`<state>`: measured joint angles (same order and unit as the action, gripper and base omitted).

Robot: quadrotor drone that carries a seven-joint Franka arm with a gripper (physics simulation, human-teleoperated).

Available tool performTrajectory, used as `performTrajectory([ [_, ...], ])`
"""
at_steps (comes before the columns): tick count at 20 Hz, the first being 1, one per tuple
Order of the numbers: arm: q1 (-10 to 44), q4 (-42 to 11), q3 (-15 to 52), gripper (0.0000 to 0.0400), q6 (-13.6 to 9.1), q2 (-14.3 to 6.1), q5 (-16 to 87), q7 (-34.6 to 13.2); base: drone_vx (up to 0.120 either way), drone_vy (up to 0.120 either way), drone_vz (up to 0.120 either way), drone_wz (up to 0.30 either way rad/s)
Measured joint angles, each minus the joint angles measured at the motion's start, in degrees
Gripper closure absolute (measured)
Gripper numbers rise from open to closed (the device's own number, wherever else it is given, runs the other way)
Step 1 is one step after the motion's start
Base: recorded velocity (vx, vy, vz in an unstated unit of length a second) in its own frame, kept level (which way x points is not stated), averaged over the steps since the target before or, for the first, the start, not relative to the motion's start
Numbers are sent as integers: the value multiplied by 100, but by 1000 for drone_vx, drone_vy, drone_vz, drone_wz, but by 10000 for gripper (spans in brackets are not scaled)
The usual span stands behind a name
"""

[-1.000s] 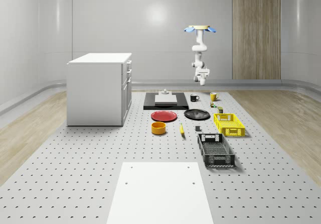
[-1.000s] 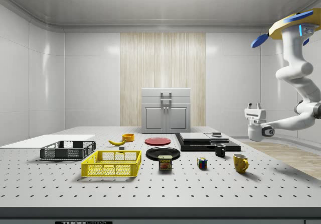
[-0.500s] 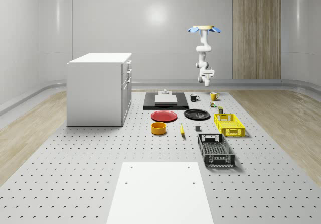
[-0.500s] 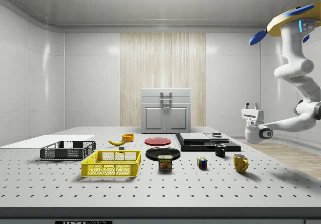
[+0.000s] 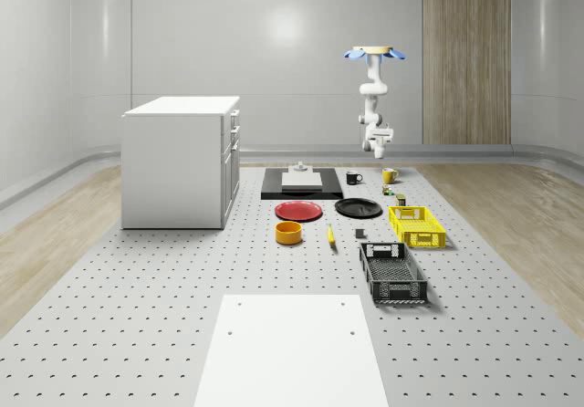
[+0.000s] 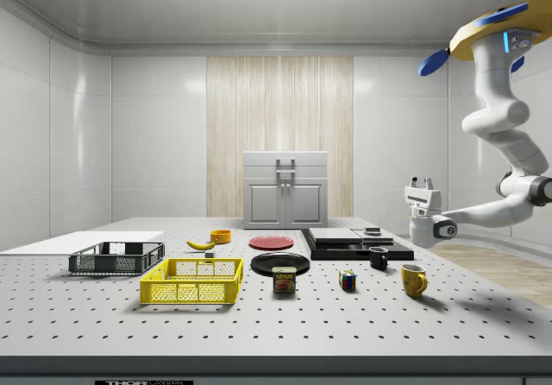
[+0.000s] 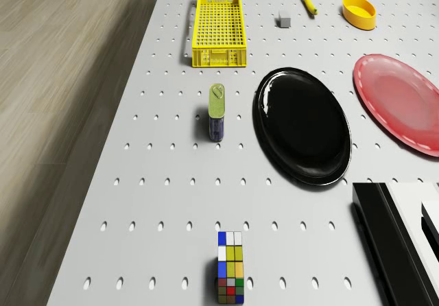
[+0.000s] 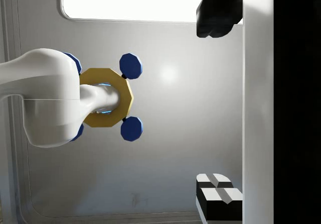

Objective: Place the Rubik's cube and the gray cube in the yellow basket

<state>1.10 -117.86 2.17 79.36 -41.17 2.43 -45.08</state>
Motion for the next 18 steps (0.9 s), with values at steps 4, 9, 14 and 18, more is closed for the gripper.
performTrajectory([
  [4,56,-25,181,0,20,-16,254,-33,120,0,0,0],
  [9,205,-118,663,0,55,-49,934,-126,120,0,-16,0],
  [14,543,-507,1695,0,127,-148,2424,-352,56,0,-120,0],
  [18,1057,-1435,3030,0,226,-358,4505,-777,0,0,-120,0],
])
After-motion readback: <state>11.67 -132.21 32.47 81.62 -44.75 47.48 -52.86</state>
